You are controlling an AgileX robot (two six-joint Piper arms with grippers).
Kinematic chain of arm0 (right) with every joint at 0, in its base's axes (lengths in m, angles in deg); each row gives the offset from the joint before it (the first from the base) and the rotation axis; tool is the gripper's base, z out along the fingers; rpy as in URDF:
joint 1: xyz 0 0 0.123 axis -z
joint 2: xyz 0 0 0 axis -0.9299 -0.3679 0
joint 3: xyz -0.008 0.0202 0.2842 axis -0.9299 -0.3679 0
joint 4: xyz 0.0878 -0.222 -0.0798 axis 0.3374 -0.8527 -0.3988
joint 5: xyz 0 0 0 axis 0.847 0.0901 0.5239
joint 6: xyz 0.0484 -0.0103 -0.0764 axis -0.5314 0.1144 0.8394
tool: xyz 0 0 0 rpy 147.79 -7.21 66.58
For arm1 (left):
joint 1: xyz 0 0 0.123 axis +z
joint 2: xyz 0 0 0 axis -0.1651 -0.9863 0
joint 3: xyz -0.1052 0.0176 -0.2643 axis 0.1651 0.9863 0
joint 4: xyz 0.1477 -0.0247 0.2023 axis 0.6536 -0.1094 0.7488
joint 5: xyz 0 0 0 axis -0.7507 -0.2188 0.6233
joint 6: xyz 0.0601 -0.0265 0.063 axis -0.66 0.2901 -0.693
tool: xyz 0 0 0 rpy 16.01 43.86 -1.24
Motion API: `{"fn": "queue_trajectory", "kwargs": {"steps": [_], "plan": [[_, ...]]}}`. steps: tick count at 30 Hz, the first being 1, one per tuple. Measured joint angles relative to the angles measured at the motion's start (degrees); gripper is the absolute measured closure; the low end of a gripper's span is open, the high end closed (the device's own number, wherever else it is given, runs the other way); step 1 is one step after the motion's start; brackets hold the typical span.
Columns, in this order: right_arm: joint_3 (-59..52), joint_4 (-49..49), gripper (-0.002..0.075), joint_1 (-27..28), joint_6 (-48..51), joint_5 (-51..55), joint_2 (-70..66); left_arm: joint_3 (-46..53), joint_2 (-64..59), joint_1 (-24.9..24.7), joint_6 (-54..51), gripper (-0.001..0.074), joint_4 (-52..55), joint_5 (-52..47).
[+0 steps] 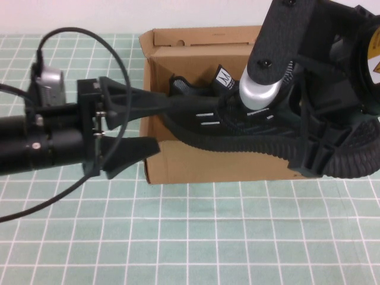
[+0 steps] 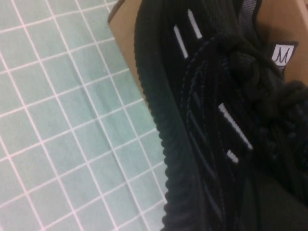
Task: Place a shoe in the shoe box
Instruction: Hand over the shoe
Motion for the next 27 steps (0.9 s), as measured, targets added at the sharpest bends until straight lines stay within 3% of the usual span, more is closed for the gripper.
{"fn": "queue_trajectory", "kwargs": {"steps": [7, 14, 17, 19, 20, 27], "plan": [[0.0, 6.59, 0.0729, 0.0, 0.96, -1.3, 0.0, -1.12, -4.85, -5.81, -2.77, 0.0073, -3.26, 3.34], [0.0, 9.77, 0.0729, 0.0, 3.3, -0.51, 0.0, -3.41, -8.46, -8.47, -4.24, 0.0094, -4.42, 5.51], [0.0, 9.77, 0.0729, 0.0, 3.66, 0.67, 0.0, -3.77, -8.84, -8.52, -4.79, 0.0281, -4.56, 5.86], [0.0, 9.86, 0.0729, 0.0, 3.66, 1.02, 0.0, -3.77, -8.95, -8.52, -5.61, 0.0506, -4.64, 6.24], [0.0, 9.86, 0.0729, 0.0, 3.66, 1.18, 0.0, -3.77, -8.95, -8.52, -5.78, 0.056, -4.99, 6.24], [0.0, 10.17, 0.0716, 0.0, 3.55, 1.54, 0.0, -3.91, -8.95, -8.52, -6.34, 0.0572, -5.2, 6.03]]}}
